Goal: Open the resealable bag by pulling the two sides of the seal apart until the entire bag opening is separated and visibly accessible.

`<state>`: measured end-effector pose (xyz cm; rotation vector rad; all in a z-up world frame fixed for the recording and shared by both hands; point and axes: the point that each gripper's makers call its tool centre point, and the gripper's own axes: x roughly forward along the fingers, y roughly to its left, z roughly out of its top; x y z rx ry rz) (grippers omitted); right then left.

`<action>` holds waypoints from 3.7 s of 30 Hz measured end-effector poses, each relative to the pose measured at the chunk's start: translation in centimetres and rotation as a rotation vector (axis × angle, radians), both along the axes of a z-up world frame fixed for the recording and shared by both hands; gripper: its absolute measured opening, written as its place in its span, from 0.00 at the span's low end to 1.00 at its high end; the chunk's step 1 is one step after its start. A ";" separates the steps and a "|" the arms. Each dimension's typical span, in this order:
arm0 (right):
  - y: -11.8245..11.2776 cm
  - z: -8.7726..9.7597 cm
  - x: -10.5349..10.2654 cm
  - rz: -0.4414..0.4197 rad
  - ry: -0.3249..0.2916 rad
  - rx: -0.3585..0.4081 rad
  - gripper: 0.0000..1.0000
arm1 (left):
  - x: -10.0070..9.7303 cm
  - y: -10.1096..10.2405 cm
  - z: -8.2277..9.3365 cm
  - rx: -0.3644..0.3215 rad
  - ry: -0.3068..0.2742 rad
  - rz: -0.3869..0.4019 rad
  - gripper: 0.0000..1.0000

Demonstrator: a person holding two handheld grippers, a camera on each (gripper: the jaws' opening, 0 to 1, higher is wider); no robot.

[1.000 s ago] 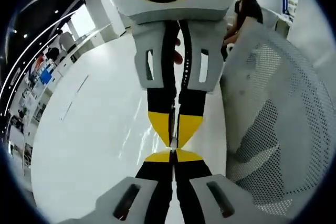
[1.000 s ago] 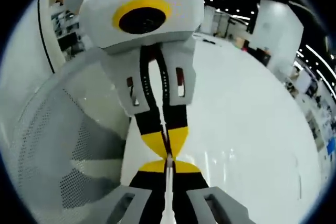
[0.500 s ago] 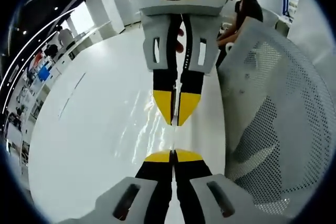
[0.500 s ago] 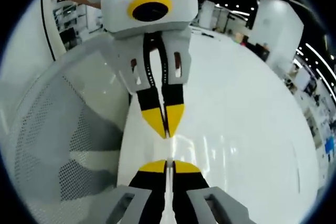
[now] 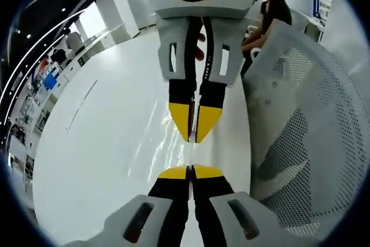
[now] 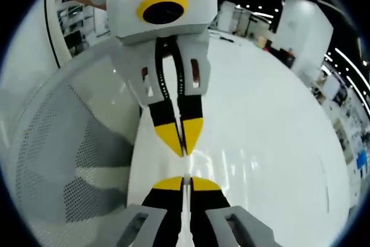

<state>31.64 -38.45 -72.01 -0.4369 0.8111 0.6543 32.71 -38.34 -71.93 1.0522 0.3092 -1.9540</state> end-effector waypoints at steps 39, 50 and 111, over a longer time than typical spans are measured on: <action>-3.6 -1.4 -3.6 0.011 0.075 -0.098 0.00 | 0.9 0.3 -0.3 0.016 -0.010 0.040 0.00; -4.8 -1.5 -4.4 -0.016 0.089 -0.122 0.00 | 0.8 0.0 -0.4 0.033 0.021 0.066 0.00; -2.2 -2.9 -3.3 -0.213 0.244 0.128 0.00 | -2.0 -0.2 0.7 -0.115 -0.065 -0.224 0.08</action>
